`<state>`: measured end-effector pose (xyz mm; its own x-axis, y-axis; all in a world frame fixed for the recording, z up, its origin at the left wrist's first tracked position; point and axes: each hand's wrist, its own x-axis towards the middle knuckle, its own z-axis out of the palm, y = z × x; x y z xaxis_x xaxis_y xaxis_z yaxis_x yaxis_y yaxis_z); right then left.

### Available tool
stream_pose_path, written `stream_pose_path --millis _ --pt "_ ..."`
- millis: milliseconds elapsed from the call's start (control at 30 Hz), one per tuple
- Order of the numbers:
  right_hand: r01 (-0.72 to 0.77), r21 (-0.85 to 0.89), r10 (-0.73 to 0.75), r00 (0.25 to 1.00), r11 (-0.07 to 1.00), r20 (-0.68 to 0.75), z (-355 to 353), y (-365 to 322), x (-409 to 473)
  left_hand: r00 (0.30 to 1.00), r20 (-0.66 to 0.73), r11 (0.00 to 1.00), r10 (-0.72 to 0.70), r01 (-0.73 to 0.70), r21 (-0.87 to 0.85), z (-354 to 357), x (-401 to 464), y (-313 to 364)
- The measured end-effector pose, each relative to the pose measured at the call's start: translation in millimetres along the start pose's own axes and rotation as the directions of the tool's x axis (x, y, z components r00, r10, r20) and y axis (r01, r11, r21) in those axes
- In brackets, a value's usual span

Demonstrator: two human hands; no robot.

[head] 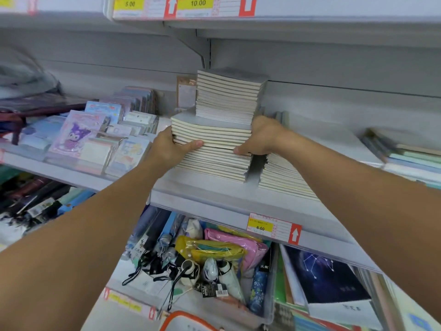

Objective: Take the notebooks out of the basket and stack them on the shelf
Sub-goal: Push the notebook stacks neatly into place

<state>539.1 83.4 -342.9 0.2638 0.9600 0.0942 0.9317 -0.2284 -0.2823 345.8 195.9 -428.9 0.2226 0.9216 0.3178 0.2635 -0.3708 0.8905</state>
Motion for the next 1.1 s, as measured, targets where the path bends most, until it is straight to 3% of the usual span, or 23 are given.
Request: stream_pose_path --millis 67,133,200,300,400,533,633,767,867,1000,1100 --pt "0.074 0.098 -0.046 0.965 0.992 -0.258 14.5 -6.7 -20.4 0.999 0.037 0.996 -0.039 0.041 -0.075 4.0 -7.0 1.1" --pt "0.176 0.452 0.038 0.904 0.874 -0.426 34.4 -8.7 -42.3 0.998 0.040 0.992 -0.053 0.057 -0.111 7.3 -11.7 5.6" --pt "0.132 0.746 0.171 0.934 0.652 -0.315 53.9 -10.5 -58.5 0.995 0.082 0.992 -0.059 0.068 -0.110 7.3 -11.2 6.6" --pt "0.019 0.904 0.262 0.954 0.426 -0.143 82.5 -7.3 -58.2 0.991 0.127 0.995 -0.047 0.057 -0.076 4.1 -7.4 1.5" --pt "-0.131 0.926 0.288 0.957 0.354 0.025 89.1 -0.4 -36.7 0.984 0.146 0.992 -0.105 0.114 -0.055 3.5 -3.5 -6.4" --pt "-0.161 0.917 0.204 0.975 0.366 0.090 86.8 13.0 -10.6 0.981 0.164 0.987 -0.105 0.122 -0.100 4.1 3.9 -15.2" --pt "-0.131 0.933 0.151 0.985 0.334 0.084 95.5 15.7 -10.1 0.983 0.146 0.989 -0.112 0.124 -0.076 0.0 7.7 -24.7" --pt "-0.138 0.899 0.070 0.990 0.416 0.120 96.1 16.4 -13.0 0.982 0.144 0.984 -0.125 0.141 -0.109 -5.2 5.6 -26.3" --pt "-0.180 0.919 0.164 0.978 0.350 0.129 92.2 8.3 -7.4 0.971 0.194 0.978 -0.139 0.166 -0.129 -4.1 -2.9 -14.9" --pt "-0.157 0.954 0.189 0.976 0.256 0.110 88.7 -0.3 -1.3 0.986 0.130 0.988 -0.102 0.115 -0.098 0.6 -8.9 -7.9" --pt "-0.110 0.962 0.222 0.974 0.250 0.053 94.6 1.6 7.4 0.989 0.131 0.993 -0.074 0.086 -0.081 4.6 -12.6 -1.8"
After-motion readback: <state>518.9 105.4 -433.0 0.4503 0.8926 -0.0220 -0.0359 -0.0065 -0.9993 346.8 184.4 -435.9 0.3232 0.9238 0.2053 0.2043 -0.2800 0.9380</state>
